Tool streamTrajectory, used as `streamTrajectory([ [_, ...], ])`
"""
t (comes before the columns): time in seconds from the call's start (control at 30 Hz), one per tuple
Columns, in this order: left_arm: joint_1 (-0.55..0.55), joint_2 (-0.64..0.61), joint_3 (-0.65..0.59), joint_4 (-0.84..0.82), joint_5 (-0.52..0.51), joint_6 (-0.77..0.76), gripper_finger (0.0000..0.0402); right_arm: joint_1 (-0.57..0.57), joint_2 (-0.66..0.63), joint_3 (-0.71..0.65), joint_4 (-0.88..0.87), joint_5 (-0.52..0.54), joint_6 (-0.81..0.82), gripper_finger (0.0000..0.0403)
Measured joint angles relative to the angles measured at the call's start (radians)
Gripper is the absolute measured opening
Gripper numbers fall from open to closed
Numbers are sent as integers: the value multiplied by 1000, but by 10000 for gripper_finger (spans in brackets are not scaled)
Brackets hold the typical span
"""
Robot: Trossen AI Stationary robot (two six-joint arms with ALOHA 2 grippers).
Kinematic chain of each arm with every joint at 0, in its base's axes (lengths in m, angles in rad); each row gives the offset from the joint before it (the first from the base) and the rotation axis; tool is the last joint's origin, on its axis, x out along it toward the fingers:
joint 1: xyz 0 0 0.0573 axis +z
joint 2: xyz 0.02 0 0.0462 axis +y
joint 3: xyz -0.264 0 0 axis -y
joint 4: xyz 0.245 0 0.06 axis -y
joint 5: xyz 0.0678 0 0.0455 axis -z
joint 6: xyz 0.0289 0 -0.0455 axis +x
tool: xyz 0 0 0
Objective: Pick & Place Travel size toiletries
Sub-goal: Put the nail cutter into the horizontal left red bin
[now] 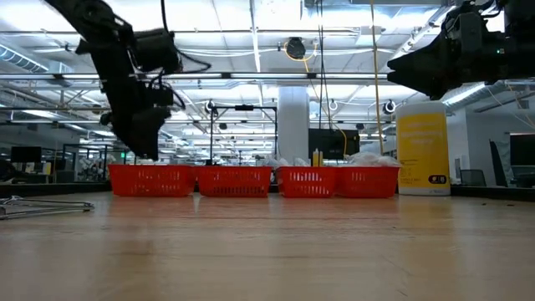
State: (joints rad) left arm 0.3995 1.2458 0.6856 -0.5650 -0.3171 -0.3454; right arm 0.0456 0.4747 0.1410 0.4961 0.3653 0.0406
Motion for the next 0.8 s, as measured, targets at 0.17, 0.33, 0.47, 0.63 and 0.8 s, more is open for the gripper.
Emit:
streamTrajectory([
  [0.17,-76,-35,96,-155,38,-21,245,0,0,0,0,0,0,212],
  [0.33,-224,-39,169,-217,170,-127,228,0,0,0,0,0,0,212],
  [0.47,-398,-17,164,-215,270,-255,215,0,0,0,0,0,0,212],
  [0.63,-597,57,155,-214,262,-484,207,0,0,0,0,-1,-3,212],
  [0.8,-729,164,155,-188,273,-711,209,0,0,0,0,-3,-3,212],
])
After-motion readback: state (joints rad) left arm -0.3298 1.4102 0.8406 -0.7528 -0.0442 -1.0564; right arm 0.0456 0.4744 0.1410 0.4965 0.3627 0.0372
